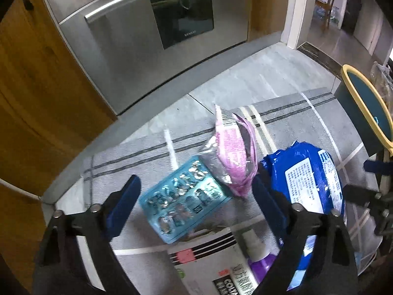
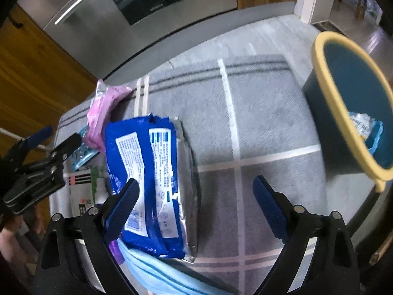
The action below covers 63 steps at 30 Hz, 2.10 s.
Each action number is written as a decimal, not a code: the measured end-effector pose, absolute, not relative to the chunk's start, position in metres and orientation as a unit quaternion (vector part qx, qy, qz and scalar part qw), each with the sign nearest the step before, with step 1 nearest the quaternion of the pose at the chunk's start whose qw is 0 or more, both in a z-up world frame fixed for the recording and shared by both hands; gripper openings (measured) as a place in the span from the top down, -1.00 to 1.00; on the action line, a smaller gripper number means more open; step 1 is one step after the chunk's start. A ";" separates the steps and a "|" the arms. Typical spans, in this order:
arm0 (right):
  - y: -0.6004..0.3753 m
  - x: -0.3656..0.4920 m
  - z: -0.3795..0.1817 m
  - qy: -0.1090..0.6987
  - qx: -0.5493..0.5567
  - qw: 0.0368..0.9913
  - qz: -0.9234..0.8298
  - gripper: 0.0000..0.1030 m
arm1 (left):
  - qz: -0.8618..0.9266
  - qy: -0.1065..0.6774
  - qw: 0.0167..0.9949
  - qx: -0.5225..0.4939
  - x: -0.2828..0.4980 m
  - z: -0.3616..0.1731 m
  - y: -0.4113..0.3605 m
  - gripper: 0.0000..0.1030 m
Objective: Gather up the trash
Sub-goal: 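Grasp the blue wet-wipes pack with the right tool while the left tool grasps the pink packet, then lift and carry the wipes pack and pink packet over the teal bin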
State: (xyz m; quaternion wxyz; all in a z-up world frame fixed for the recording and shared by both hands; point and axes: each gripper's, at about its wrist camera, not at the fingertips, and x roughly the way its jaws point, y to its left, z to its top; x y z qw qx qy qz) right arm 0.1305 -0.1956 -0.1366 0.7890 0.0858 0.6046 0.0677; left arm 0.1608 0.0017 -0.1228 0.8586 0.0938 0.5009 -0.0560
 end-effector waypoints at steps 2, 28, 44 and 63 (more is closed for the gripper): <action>-0.193 0.131 -0.142 0.611 0.081 0.784 0.071 -0.62 | -0.064 0.499 0.860 0.089 0.163 -0.124 -0.001 -0.66; -0.179 0.144 -0.165 0.629 0.131 0.753 0.140 0.50 | -0.152 0.518 0.834 0.113 0.169 -0.143 -0.032 0.94; -0.211 0.139 -0.112 0.567 0.093 0.810 0.112 0.72 | -0.142 0.482 0.858 0.108 0.171 -0.113 -0.033 0.99; -0.258 0.123 -0.011 0.459 0.055 0.883 0.086 0.74 | -0.200 0.404 0.888 0.088 0.146 -0.051 -0.065 0.99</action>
